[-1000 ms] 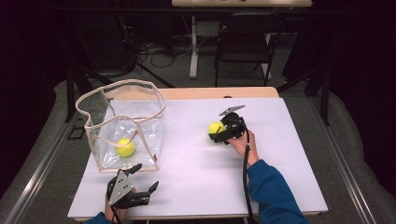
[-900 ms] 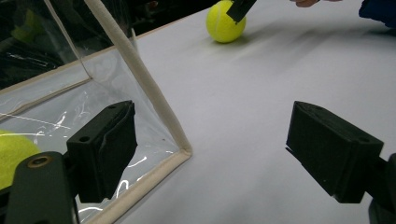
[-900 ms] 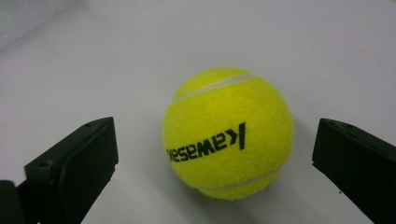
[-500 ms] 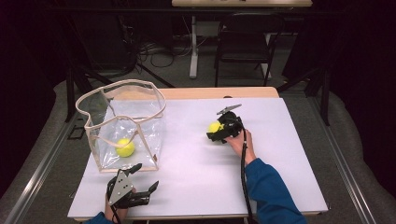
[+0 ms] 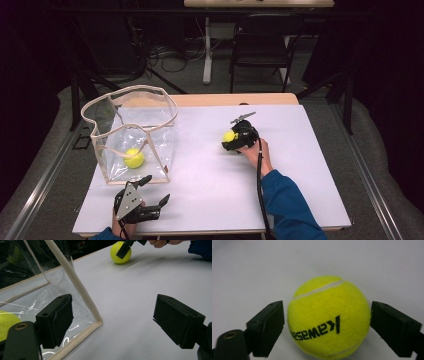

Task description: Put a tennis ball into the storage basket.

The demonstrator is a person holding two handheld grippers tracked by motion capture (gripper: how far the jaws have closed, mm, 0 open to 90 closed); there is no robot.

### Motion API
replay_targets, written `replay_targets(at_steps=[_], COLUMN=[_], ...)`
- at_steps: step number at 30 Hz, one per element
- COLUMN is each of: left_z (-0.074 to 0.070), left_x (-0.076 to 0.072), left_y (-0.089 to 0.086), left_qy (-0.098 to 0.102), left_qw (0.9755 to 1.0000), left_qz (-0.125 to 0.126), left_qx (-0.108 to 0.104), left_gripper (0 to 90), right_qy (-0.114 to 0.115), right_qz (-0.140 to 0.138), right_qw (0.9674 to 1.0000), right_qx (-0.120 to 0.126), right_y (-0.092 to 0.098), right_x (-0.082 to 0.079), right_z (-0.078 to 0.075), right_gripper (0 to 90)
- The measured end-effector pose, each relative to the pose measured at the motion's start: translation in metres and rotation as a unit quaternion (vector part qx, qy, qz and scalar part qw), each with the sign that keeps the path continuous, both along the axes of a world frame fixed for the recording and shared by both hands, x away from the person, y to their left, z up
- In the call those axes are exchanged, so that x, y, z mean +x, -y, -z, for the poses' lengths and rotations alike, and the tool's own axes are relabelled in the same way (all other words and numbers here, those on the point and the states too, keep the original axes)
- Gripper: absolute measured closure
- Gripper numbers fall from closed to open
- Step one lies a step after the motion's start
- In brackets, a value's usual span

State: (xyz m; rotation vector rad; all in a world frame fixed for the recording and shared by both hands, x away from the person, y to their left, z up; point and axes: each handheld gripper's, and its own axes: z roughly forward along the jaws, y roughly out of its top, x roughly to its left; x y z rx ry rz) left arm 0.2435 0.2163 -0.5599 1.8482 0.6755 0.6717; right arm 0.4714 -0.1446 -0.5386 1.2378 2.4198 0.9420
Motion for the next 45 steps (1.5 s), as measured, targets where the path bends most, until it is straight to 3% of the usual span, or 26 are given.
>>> replay_targets(at_steps=[7, 25, 30, 45], left_z=[0.0, 0.0, 0.0, -0.001], left_x=[0.0, 0.0, 0.001, 0.0], left_y=[0.0, 0.0, 0.0, 0.0], left_qy=[0.0, 0.001, 0.002, 0.003], left_qw=[1.0, 1.0, 1.0, 1.0], left_qz=[0.0, 0.0, -0.001, 0.001], left_qx=[0.0, -0.003, -0.005, -0.003], left_gripper=[15.9, 15.9, 15.9, 15.9], right_qy=[-0.012, -0.001, -0.005, 0.015], right_qz=[-0.003, -0.003, -0.007, -0.021], right_qw=[0.9999, 1.0, 0.9999, 0.9996], right_qx=[0.002, -0.005, -0.009, -0.006], right_y=[0.0, 0.0, 0.001, -0.002], right_x=[0.001, -0.001, -0.002, -0.012], right_z=[0.003, -0.002, -0.007, -0.024], right_gripper=[25.6, 26.2, 26.2, 26.2])
